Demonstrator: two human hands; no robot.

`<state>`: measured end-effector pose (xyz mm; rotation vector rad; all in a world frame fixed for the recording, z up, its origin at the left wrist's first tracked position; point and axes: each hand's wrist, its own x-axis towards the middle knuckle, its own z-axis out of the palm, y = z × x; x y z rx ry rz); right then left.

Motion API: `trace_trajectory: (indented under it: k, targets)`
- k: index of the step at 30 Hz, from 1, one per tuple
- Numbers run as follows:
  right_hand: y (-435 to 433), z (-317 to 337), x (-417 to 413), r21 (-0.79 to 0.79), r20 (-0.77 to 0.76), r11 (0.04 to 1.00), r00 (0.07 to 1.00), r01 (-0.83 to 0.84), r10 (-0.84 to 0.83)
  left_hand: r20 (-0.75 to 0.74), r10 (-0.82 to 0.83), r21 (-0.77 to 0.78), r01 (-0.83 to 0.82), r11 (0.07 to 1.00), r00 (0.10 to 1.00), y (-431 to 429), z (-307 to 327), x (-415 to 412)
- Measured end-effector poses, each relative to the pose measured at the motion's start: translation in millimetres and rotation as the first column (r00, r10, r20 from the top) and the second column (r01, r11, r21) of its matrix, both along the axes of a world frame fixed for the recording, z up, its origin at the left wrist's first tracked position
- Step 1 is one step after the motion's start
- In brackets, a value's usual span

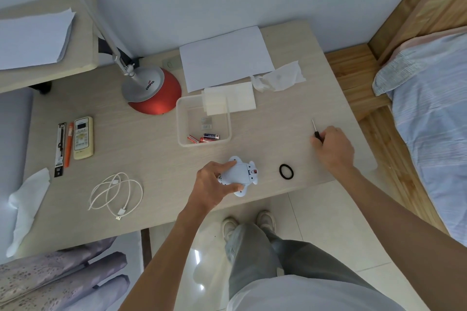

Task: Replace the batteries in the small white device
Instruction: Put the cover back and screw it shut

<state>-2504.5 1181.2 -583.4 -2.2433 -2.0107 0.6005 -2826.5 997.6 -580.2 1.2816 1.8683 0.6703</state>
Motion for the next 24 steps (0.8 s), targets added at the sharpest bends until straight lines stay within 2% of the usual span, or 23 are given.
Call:
trace_trajectory:
  k: [10,16,20,24]
  targets:
    - [-3.3,10.6,-13.2,-0.037,0.082,0.998,0.995,-0.06,0.063,-0.03,0.039,-0.146,-0.043,0.988,0.999,13.6,23.0,16.0]
    - [-10.0,45.3,-28.6,-0.036,-0.11,0.983,0.979,-0.179,0.174,-0.068,0.045,-0.188,-0.057,0.98,0.997,21.4,28.4,25.5]
    - [-27.9,71.5,-45.2,0.011,-0.331,0.964,0.909,-0.266,0.255,-0.068,0.076,-0.21,-0.089,0.974,0.995,21.6,32.1,31.1]
    - [-50.7,84.8,-65.2,-0.021,-0.432,0.915,0.829,-0.404,0.356,-0.072,0.11,-0.216,-0.123,0.969,0.991,21.1,36.3,35.7]
